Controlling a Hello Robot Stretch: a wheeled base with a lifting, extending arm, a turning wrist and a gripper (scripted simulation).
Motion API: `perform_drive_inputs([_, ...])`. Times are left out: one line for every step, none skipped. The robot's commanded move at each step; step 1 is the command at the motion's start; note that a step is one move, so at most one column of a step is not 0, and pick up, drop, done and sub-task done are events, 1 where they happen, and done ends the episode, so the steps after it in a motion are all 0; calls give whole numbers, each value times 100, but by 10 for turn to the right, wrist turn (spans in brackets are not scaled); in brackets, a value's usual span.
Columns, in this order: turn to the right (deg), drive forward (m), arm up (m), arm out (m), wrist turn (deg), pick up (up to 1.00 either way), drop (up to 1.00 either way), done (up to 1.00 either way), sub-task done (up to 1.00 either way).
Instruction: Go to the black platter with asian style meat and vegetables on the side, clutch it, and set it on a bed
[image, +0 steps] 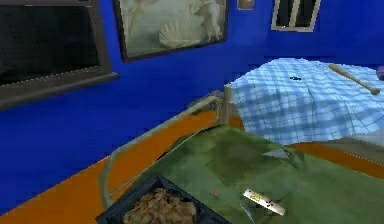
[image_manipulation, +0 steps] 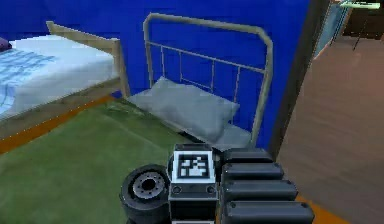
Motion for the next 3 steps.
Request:
perform_drive_inputs([450, 0, 0, 0, 0, 0, 0, 0, 0])
perform_drive_inputs([450, 0, 0, 0, 0, 0, 0, 0, 0])
perform_drive_inputs([270, 0, 0, 0, 0, 0, 0, 0, 0])
